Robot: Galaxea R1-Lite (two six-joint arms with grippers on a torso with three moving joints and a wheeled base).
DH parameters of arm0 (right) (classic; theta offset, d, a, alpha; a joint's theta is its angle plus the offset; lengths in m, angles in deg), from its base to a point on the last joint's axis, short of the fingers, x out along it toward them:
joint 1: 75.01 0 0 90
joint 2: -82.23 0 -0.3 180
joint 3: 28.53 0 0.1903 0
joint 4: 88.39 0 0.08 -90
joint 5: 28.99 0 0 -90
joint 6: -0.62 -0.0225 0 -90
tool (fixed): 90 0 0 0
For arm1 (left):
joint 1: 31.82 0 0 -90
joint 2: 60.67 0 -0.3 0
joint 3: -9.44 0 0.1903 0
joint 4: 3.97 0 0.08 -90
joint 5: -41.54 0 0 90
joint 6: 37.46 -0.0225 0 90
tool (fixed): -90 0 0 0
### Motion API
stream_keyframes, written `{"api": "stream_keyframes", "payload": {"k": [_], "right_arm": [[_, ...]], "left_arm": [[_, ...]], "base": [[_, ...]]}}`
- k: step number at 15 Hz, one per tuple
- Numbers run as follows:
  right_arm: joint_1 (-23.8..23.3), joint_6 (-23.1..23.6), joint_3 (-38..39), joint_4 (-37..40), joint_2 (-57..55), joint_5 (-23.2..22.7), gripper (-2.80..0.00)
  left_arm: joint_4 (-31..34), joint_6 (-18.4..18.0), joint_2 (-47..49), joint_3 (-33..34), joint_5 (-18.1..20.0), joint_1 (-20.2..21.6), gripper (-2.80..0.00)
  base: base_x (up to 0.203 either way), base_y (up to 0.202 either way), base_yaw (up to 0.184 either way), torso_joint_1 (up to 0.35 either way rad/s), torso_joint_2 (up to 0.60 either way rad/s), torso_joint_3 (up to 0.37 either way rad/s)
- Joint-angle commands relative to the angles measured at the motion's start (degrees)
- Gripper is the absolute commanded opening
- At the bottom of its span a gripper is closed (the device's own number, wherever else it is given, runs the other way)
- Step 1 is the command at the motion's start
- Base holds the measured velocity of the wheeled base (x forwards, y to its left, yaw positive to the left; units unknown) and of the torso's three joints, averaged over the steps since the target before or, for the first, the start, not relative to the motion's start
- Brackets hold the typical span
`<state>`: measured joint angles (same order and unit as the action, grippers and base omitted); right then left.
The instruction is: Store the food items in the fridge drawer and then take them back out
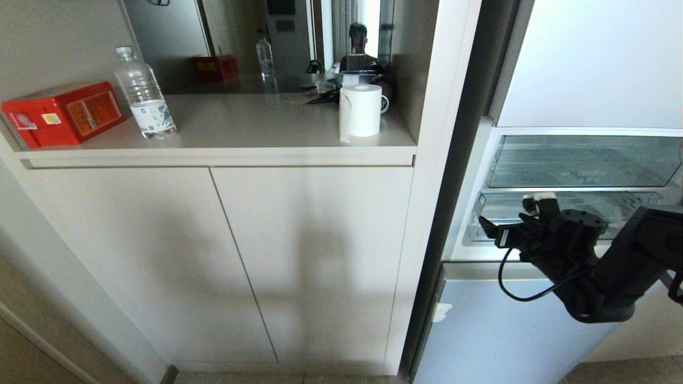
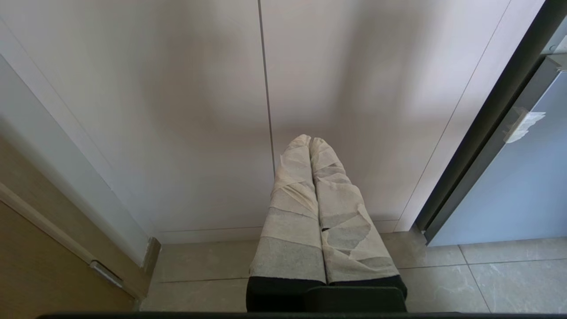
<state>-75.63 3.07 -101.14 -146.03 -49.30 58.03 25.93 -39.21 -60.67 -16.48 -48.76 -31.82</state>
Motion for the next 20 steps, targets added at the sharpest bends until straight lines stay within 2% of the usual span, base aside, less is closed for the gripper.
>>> {"api": "stream_keyframes", "payload": {"k": [1,11,12,20], "right_arm": [[0.07,-0.43,-2.3,-0.47,-1.78,-0.1,0.0],[1.59,-3.11,-7.06,1.85,-1.98,-0.04,0.0],[2.02,-3.14,-7.18,2.6,-1.98,-0.1,-2.8],[4.08,-3.24,-9.98,5.96,-2.68,0.25,-2.8]], "left_arm": [[0.02,0.0,0.09,0.01,-0.05,0.0,-2.8],[0.05,0.0,0.09,0.01,-0.05,0.0,-2.8],[0.04,0.0,0.09,0.01,-0.05,0.0,-2.8],[0.06,0.0,0.09,0.01,-0.05,0.0,-2.8]], "base": [[0.0,0.0,0.0,0.0,0.0,0.0],[0.0,0.0,0.0,0.0,0.0,0.0],[0.0,0.0,0.0,0.0,0.0,0.0],[0.0,0.0,0.0,0.0,0.0,0.0]]}}
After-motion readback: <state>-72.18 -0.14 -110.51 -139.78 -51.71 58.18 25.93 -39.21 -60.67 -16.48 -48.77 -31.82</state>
